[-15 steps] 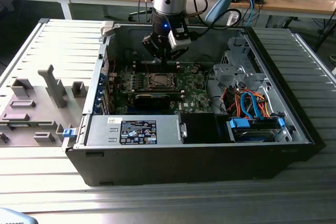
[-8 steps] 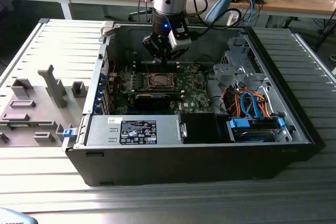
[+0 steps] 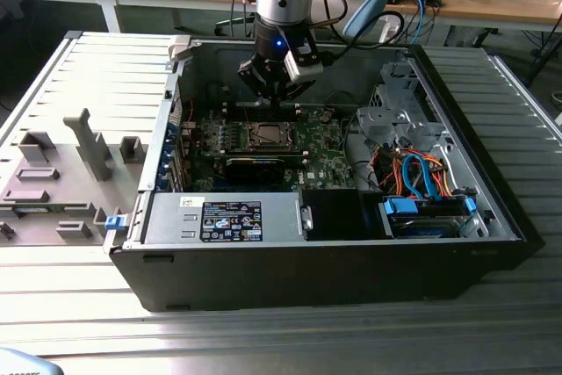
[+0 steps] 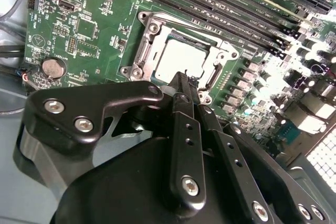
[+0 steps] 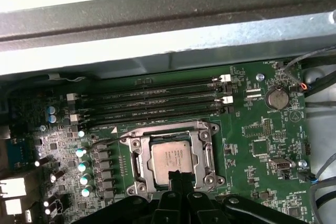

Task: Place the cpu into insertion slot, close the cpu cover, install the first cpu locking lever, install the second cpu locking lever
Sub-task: 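Install the first cpu locking lever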

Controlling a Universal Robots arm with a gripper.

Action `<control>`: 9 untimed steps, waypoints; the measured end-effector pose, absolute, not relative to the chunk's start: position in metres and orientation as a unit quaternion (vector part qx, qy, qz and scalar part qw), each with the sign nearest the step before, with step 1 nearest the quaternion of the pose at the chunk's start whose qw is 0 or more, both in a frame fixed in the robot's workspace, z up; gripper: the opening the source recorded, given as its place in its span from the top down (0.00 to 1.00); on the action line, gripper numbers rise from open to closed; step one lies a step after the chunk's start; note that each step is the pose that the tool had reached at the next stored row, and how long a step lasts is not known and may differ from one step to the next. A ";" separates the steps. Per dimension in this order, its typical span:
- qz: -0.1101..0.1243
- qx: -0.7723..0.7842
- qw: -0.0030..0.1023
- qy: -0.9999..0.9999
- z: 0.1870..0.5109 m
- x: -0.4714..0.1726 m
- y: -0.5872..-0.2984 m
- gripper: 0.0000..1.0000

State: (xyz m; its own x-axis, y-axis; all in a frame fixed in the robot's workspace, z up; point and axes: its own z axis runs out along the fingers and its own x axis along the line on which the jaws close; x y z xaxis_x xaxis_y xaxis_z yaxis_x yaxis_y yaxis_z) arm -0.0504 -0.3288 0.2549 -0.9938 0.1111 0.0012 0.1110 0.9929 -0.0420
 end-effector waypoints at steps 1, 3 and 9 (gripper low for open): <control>0.021 -0.055 0.002 -0.998 0.255 -0.050 -0.329 0.89; 0.021 -0.054 0.002 -0.998 0.255 -0.050 -0.329 0.89; 0.021 -0.049 0.002 -0.999 0.255 -0.050 -0.329 0.89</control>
State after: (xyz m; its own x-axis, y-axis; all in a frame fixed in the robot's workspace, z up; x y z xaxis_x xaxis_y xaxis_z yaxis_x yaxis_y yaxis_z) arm -0.0504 -0.3288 0.2549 -0.9951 0.0986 0.0012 0.0985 0.9943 -0.0420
